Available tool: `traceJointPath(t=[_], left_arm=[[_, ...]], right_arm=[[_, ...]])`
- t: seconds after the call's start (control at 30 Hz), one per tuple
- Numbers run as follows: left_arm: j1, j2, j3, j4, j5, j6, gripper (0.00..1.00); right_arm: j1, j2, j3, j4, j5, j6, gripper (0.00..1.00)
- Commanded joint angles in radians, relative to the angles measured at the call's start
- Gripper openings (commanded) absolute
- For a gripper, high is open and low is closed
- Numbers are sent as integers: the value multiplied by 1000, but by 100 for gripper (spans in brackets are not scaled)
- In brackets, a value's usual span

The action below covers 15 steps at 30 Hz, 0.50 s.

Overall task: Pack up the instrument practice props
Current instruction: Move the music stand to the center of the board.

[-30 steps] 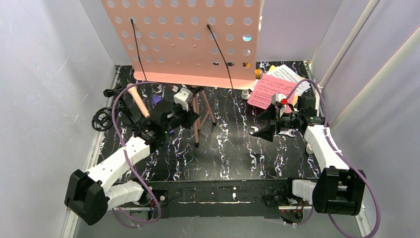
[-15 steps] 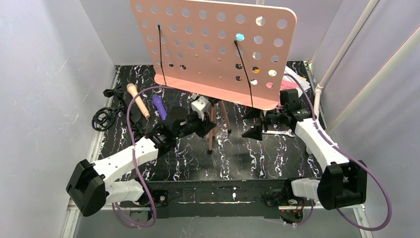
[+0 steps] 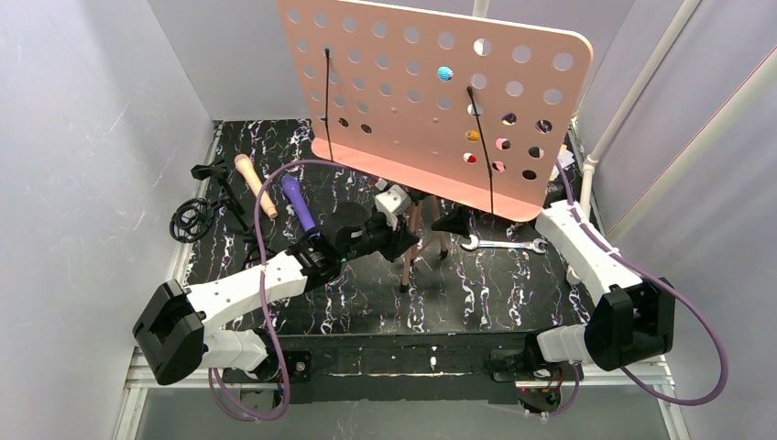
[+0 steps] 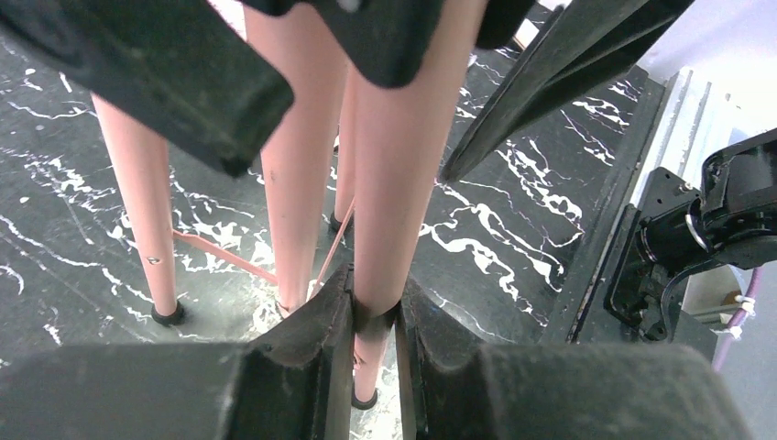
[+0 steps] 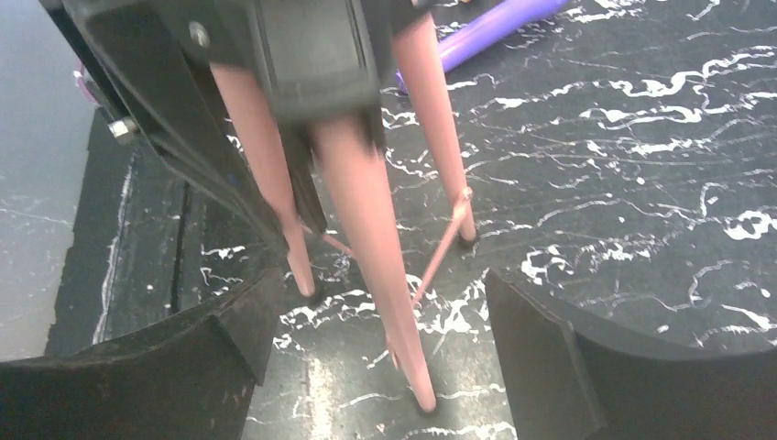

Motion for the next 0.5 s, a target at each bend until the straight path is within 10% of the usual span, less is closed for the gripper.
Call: traceJointPath(t=[0.0, 0.33, 0.47], left_arm=[[-46, 26, 72, 81, 86, -93, 0], [-56, 21, 63, 99, 40, -95, 0], [-56, 9, 47, 104, 42, -98, 0]], right_arm=[[56, 4, -6, 101, -5, 100, 86], [62, -48, -58, 41, 34, -5, 21], [61, -64, -67, -23, 50, -78, 22]])
